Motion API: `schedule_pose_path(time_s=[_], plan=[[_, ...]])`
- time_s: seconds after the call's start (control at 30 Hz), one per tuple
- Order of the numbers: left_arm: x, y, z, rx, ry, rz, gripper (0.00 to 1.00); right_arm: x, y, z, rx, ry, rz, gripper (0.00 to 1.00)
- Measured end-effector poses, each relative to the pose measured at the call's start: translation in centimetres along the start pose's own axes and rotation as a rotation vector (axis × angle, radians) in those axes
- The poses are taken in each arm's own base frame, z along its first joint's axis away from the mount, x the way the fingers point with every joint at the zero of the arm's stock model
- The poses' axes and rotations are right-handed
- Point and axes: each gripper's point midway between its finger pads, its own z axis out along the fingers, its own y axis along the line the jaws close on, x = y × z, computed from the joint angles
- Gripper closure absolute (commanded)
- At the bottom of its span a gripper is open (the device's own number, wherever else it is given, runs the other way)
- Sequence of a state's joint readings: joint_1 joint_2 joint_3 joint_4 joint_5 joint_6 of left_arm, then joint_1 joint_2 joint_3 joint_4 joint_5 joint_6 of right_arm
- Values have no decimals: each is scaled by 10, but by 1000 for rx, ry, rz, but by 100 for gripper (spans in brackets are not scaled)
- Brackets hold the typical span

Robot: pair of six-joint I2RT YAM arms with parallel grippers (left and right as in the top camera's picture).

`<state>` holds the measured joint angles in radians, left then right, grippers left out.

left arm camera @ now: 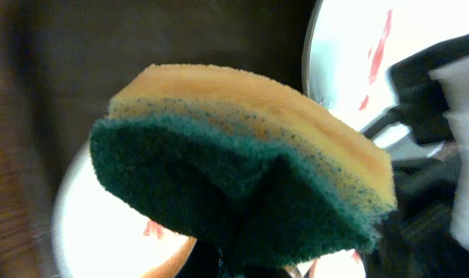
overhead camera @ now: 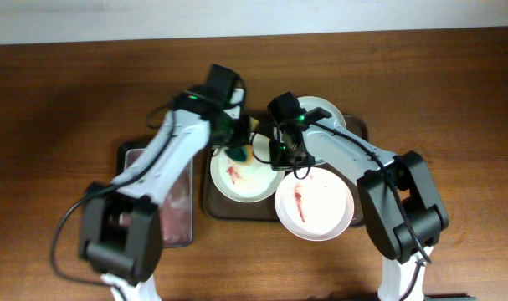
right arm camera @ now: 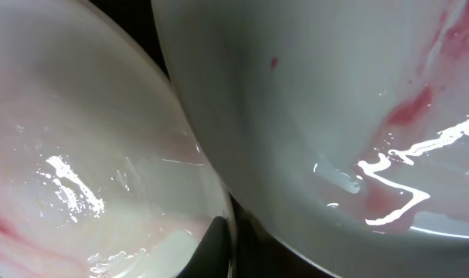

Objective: Clean dirty plates on tray and stack at the side
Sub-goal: 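Scrub the right-held plate with the sponge in the left gripper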

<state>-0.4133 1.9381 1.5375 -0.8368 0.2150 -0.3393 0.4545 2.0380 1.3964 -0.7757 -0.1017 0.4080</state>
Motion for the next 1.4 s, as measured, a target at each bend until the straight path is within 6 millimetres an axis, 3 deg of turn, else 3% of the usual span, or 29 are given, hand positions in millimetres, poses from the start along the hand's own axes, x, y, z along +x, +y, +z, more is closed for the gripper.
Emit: schedule_pose_path(time_s=[0.1,0.2,0.47,0.67,0.97,1.27,1.4], plan=[[24,-11,44,3,113,-68,100,1,-1,0,3,3,0,96],[43,-10,74,-17,195,-144,100,2,-2,0,11,8,1,96],[39,-1,70,-2,208,-219,100,3,-3,0,12,9,1,96],[35,36,60,-82,207,-285,100,2,-2,0,12,9,0,96],[38,10,81,-43,200,-289,100,5,-7,-1,27,22,7,96],[45,13,80,-46,265,-331,100,5,-8,-2,27,23,45,96],[61,27,72,-120,328,-352,100,10,-6,-2,-5,52,66,96]])
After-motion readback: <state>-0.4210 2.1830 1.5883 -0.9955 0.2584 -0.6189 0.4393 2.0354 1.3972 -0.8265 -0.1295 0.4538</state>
